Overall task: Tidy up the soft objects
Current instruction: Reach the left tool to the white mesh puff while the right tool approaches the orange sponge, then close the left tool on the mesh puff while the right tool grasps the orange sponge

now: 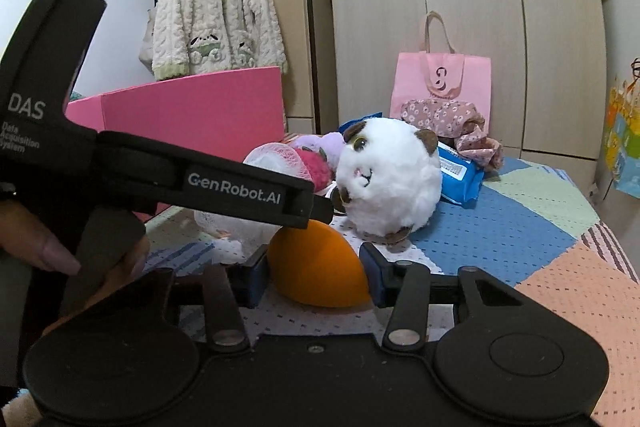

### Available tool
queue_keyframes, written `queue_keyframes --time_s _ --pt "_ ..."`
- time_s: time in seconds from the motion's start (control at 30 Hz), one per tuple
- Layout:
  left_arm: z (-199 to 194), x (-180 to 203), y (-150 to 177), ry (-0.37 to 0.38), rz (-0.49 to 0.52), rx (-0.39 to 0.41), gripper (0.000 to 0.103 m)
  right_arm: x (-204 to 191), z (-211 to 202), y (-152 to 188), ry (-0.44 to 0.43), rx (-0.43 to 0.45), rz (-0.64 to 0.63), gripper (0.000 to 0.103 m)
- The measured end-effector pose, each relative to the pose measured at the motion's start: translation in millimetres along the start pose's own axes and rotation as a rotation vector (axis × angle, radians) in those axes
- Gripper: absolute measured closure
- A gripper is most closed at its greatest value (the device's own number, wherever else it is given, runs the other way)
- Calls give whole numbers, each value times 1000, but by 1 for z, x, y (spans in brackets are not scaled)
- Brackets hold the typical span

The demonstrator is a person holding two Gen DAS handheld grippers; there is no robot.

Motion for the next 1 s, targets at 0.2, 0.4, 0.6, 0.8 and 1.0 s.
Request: queue_keyframes --time_s 0.2,0.4,0.6,0.8,1.0 --pt "-4 -2 -1 -20 -25 -13 37 -3 -3 1 9 8 -14 51" --pt "-12 -2 -1 -8 -17 4 52 -3 -4 1 27 12 -10 54" --pt "-25 -8 -1 2 -38 29 55 -9 -9 4 65 22 -52 54" --pt "-36 -17 2 44 -86 6 55 -12 -14 3 84 6 -56 54" --pt "-52 -15 7 24 -48 7 55 -16 -24 0 90 29 -53 54"
Point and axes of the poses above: each gripper's, at about its wrist camera, not at the fingertips, and z roughly the way its jaws point, x to its right, y to its underside, the point moved 2 cm from there along z, roughly the way its jaws point, and after that the axes turned 2 degrees about z, right-handed, at the moved point
